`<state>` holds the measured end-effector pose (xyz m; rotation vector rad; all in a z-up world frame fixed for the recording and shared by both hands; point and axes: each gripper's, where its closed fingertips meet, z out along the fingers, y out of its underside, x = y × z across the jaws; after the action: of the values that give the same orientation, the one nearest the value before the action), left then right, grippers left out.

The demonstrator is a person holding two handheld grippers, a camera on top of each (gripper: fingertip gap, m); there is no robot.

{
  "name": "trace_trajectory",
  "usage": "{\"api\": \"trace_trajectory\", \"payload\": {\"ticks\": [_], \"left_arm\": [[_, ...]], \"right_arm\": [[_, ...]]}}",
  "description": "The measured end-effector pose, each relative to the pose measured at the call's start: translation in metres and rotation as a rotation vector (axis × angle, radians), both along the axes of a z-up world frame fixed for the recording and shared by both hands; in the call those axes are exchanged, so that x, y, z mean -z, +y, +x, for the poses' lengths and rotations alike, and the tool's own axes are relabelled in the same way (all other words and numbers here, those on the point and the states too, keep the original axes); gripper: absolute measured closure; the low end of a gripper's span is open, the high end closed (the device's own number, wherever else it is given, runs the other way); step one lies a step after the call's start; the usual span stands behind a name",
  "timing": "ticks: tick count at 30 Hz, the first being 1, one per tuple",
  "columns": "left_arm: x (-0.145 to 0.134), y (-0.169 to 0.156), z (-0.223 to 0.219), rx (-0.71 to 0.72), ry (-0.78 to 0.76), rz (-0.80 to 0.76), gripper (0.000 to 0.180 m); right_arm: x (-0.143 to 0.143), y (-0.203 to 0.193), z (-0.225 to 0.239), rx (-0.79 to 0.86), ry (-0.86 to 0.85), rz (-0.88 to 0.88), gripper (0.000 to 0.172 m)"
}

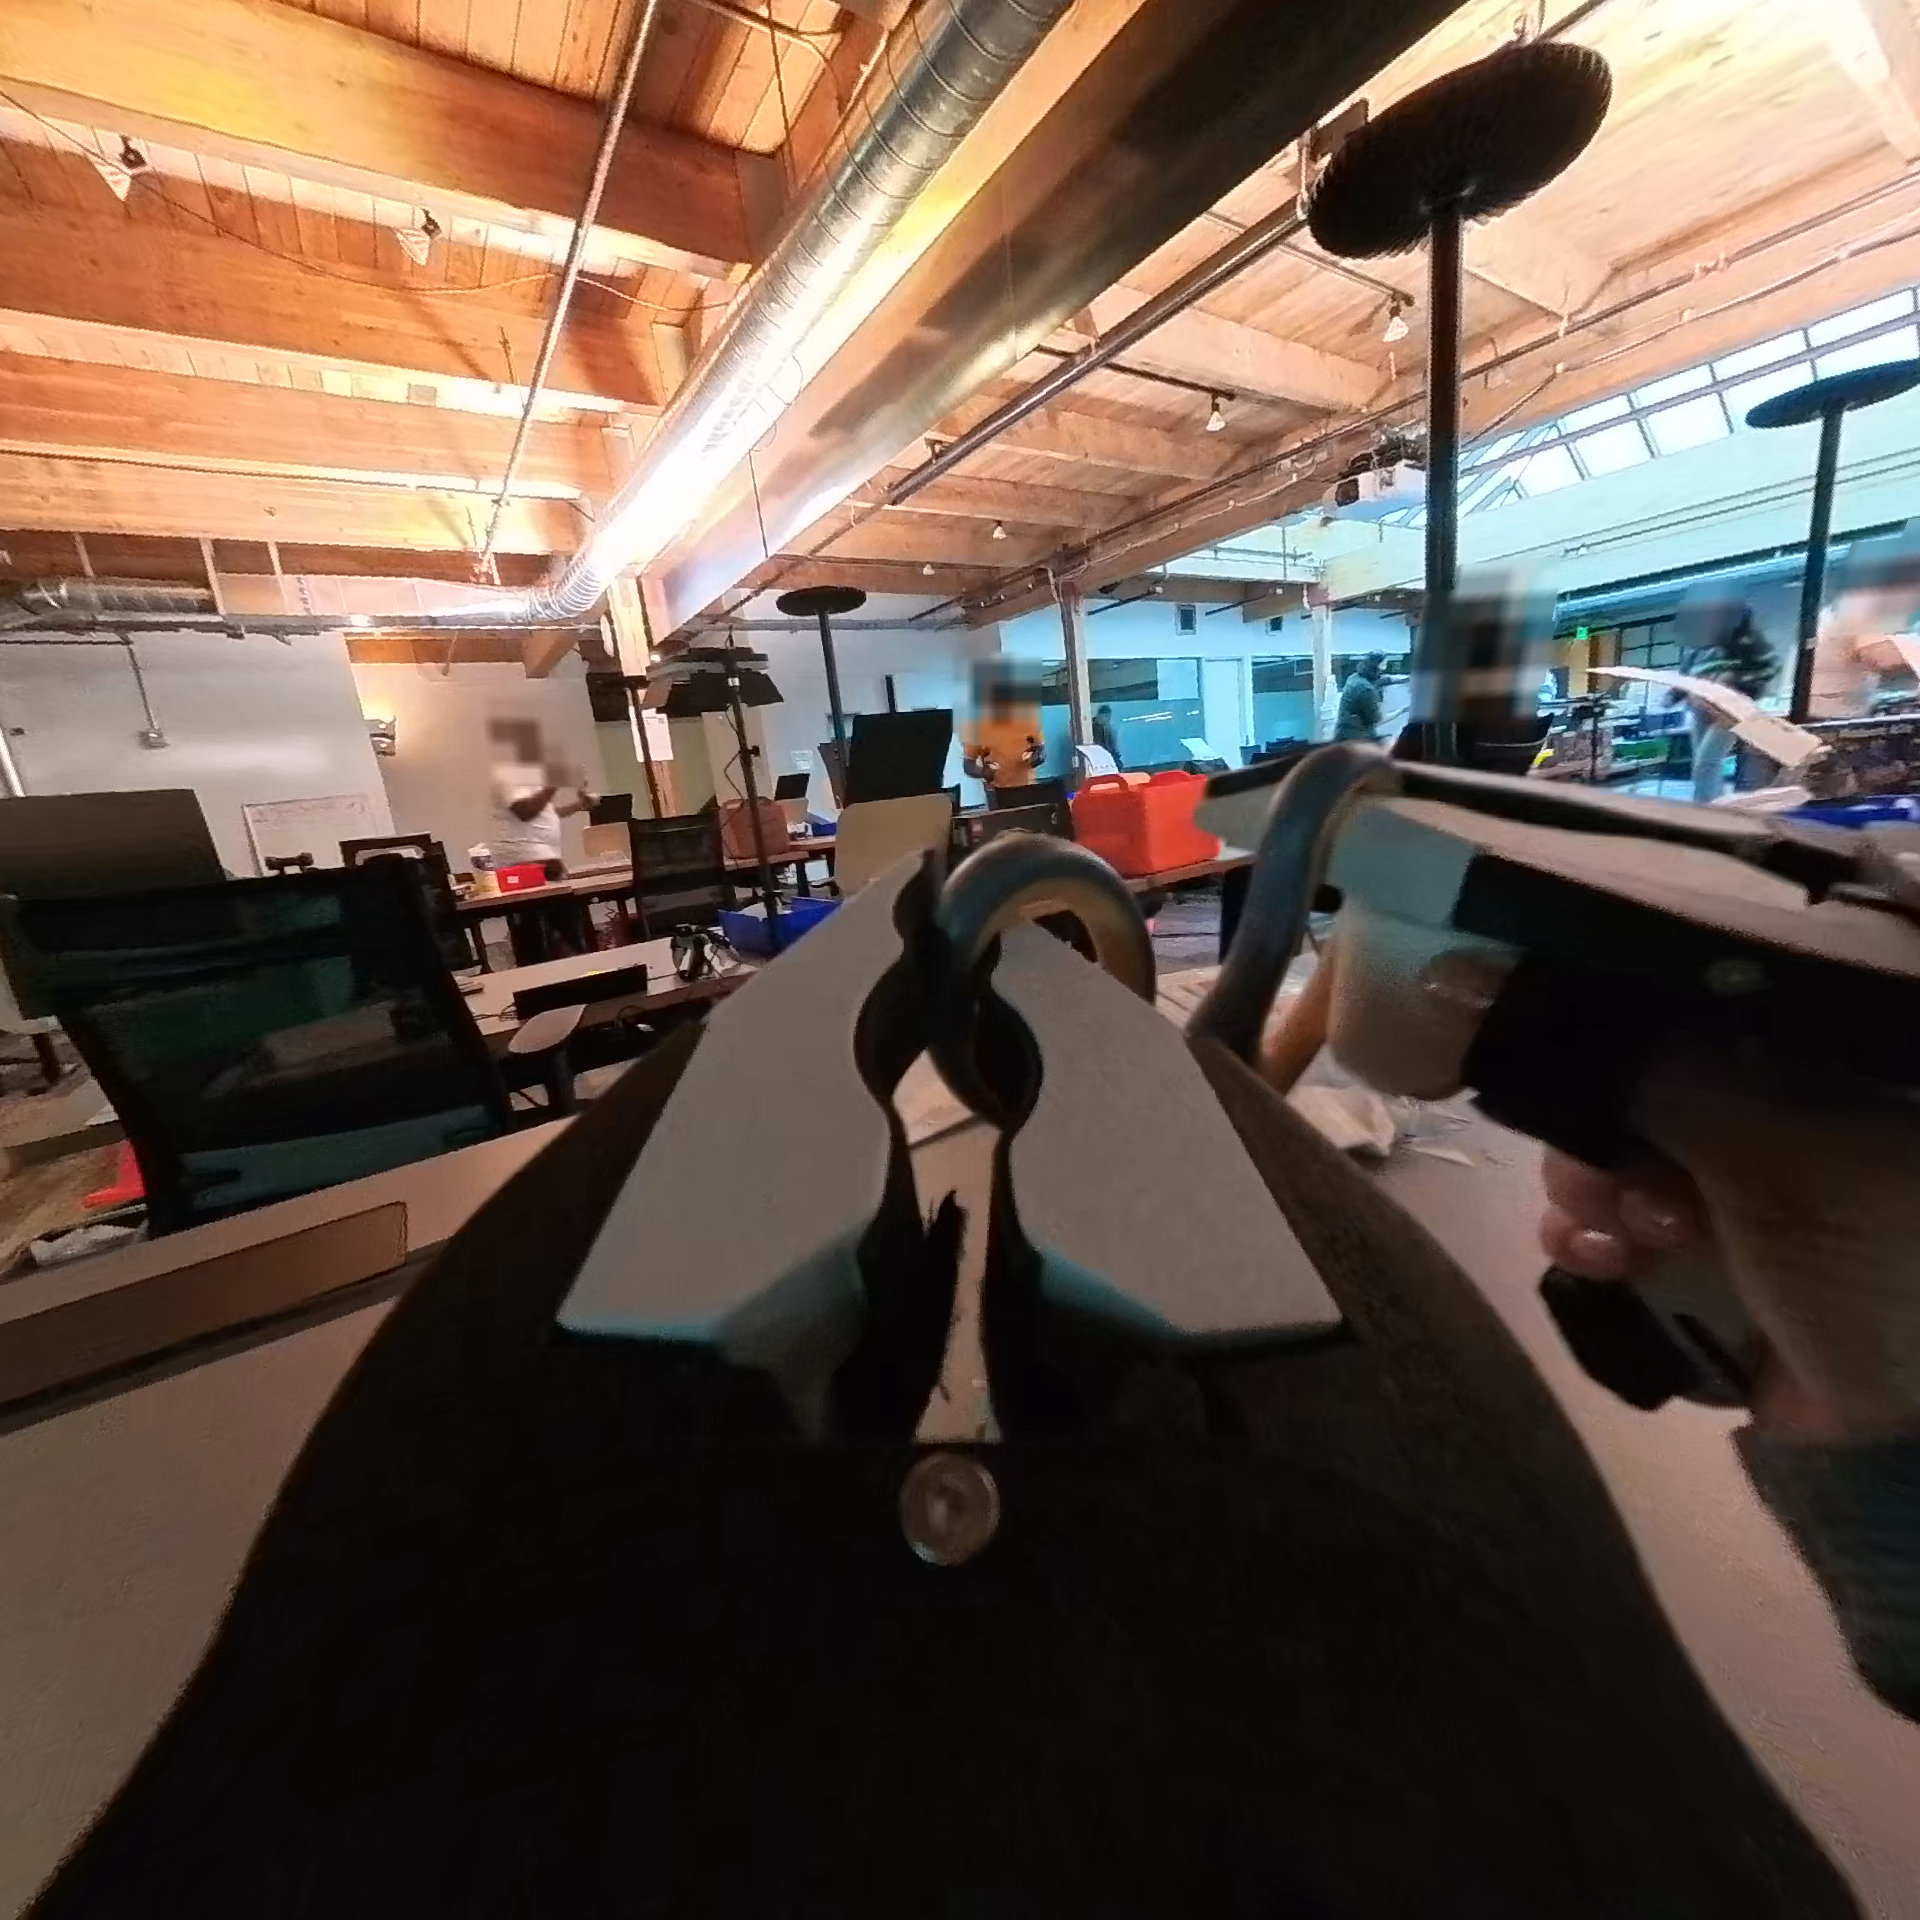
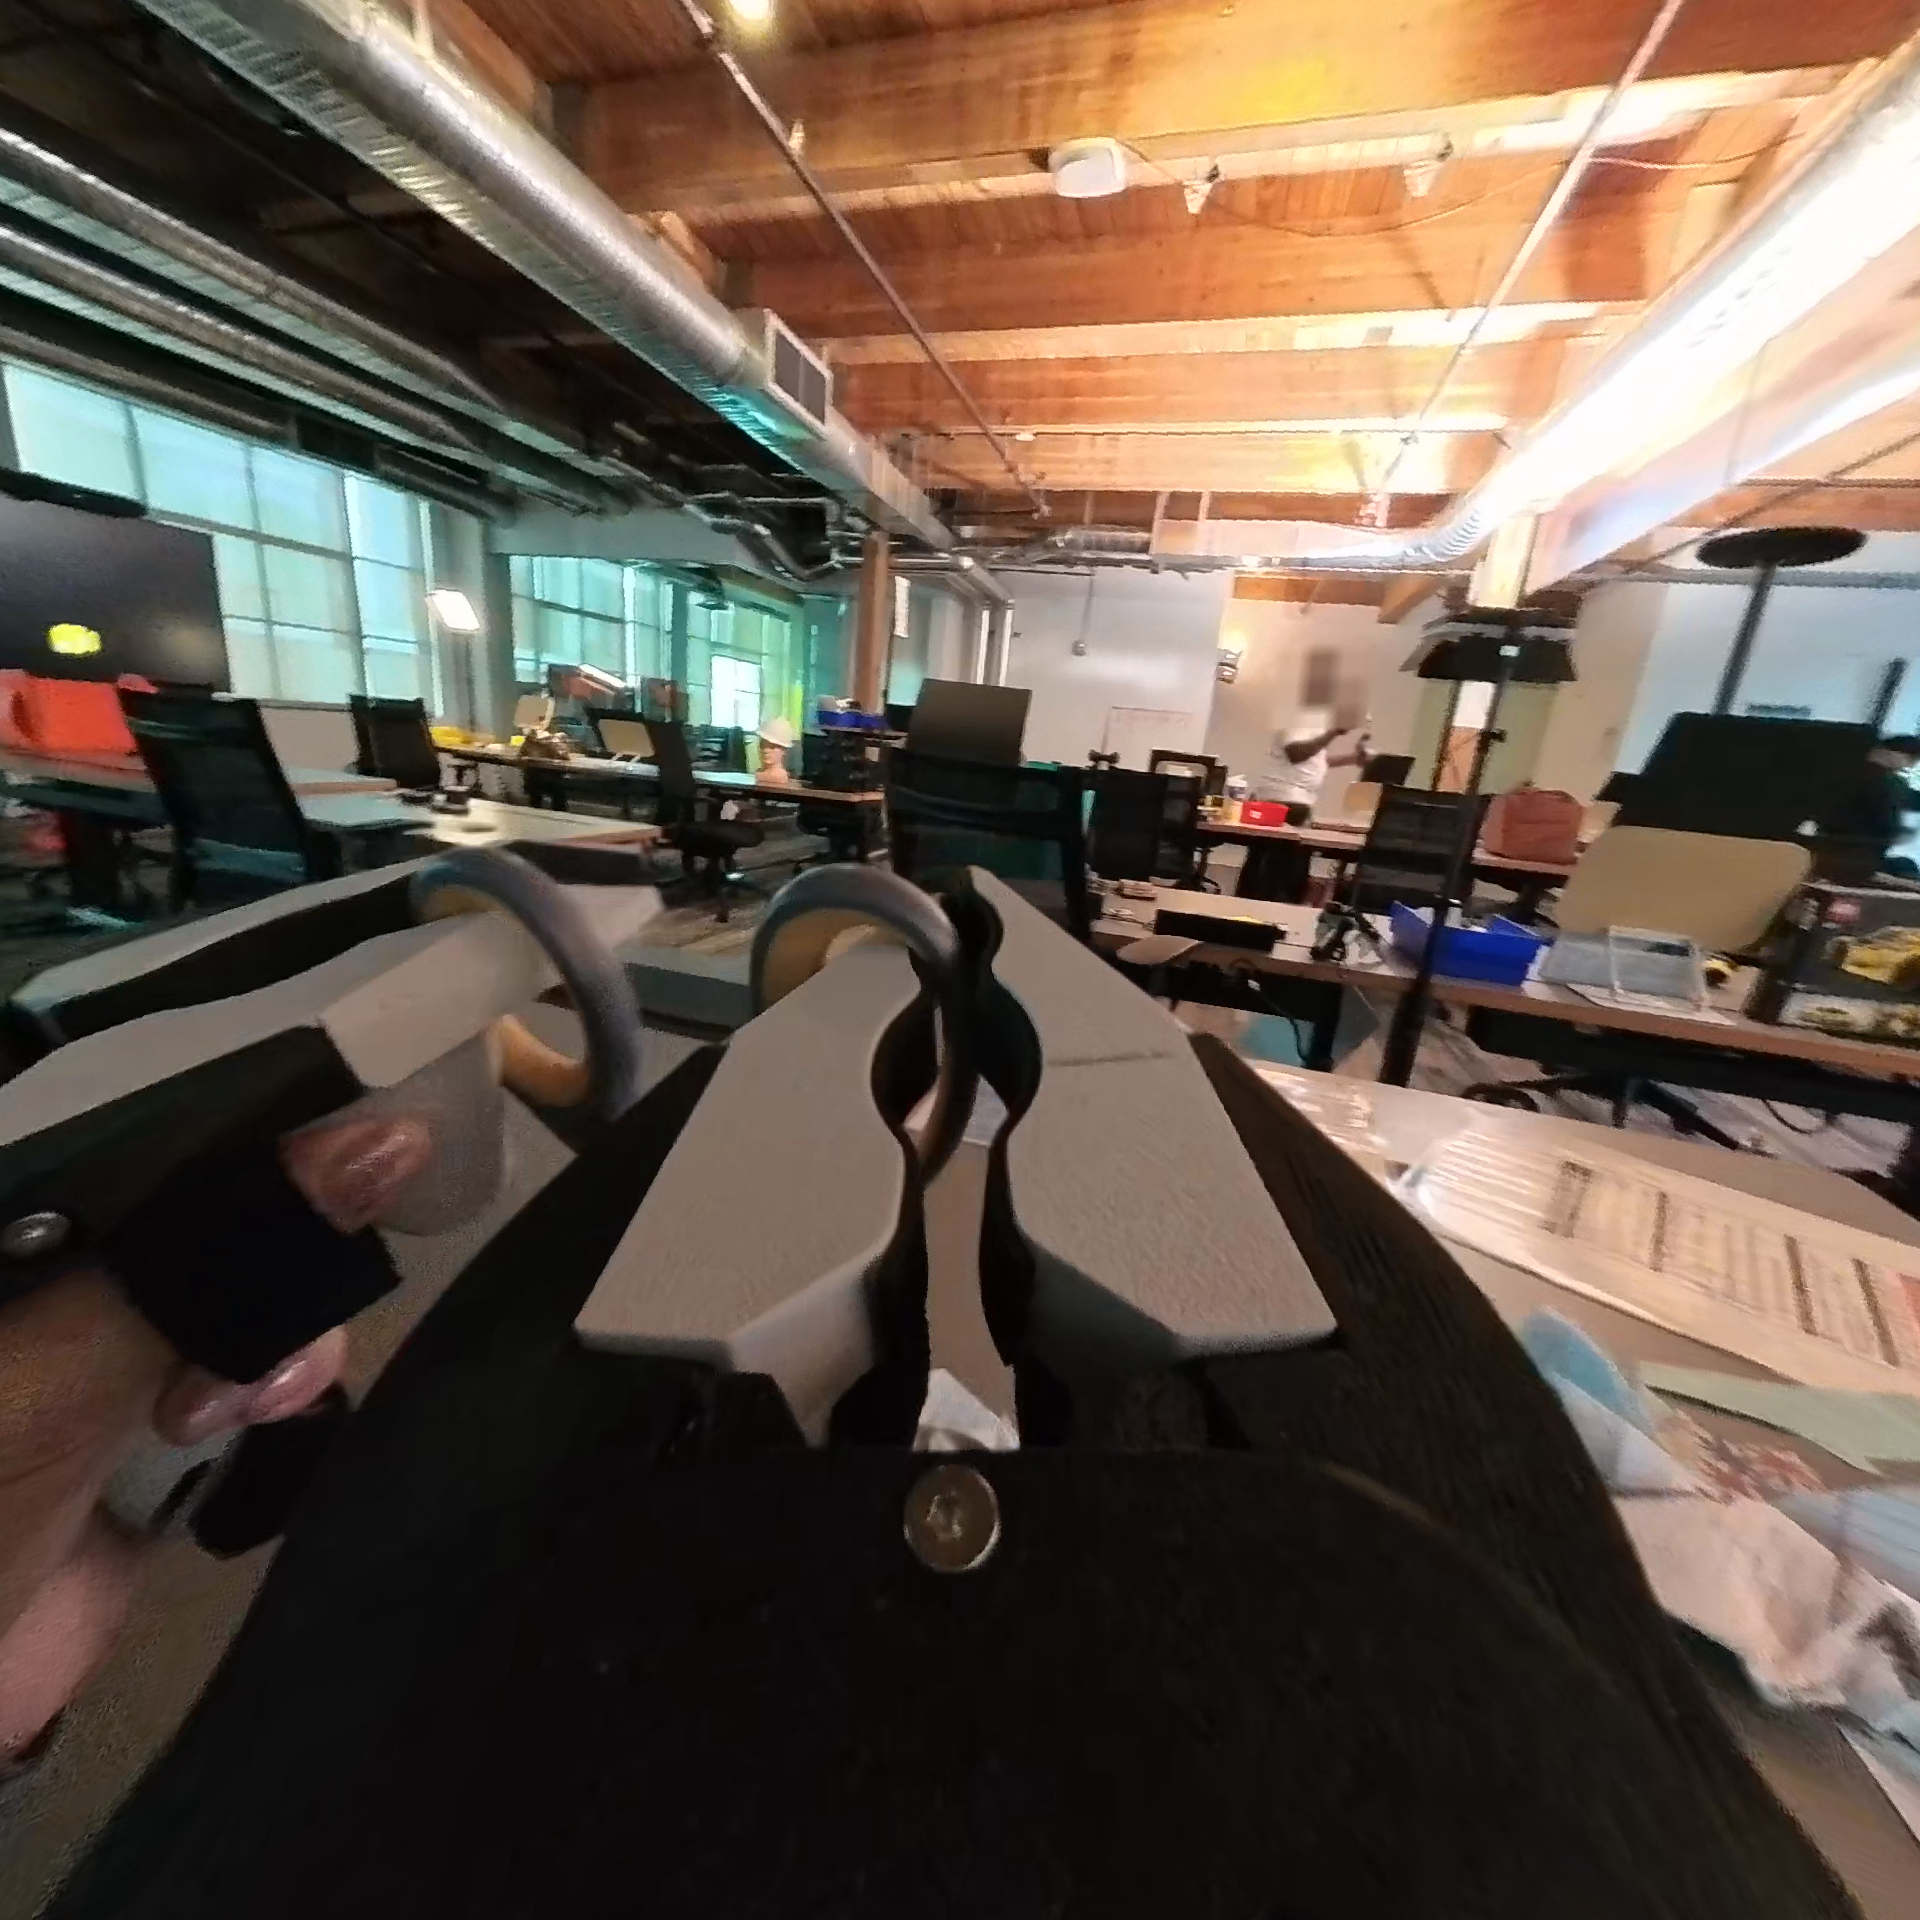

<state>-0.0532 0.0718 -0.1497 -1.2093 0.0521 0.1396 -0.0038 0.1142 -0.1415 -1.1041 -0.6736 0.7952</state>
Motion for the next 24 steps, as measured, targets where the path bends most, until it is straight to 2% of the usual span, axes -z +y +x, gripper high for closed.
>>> {"api": "trace_trajectory", "payload": {"ticks": [5, 12, 18, 24], "left_arm": [[-0.004, -0.005, -0.016, -0.010, -0.059, 0.035, 0.180], [0.000, -0.007, -0.033, -0.049, -0.065, 0.038, 0.180], [0.000, -0.012, -0.039, -0.027, -0.062, 0.037, 0.180], [-0.013, -0.028, -0.037, 0.005, -0.016, 0.067, 0.180]], "right_arm": [[0.001, 0.024, 0.028, 0.055, 0.070, -0.065, 0.172], [0.003, 0.030, 0.035, 0.108, 0.043, -0.046, 0.172], [0.000, 0.029, 0.043, 0.128, 0.038, -0.013, 0.172], [-0.014, 0.008, 0.039, -0.008, 0.043, 0.061, 0.172]]}}
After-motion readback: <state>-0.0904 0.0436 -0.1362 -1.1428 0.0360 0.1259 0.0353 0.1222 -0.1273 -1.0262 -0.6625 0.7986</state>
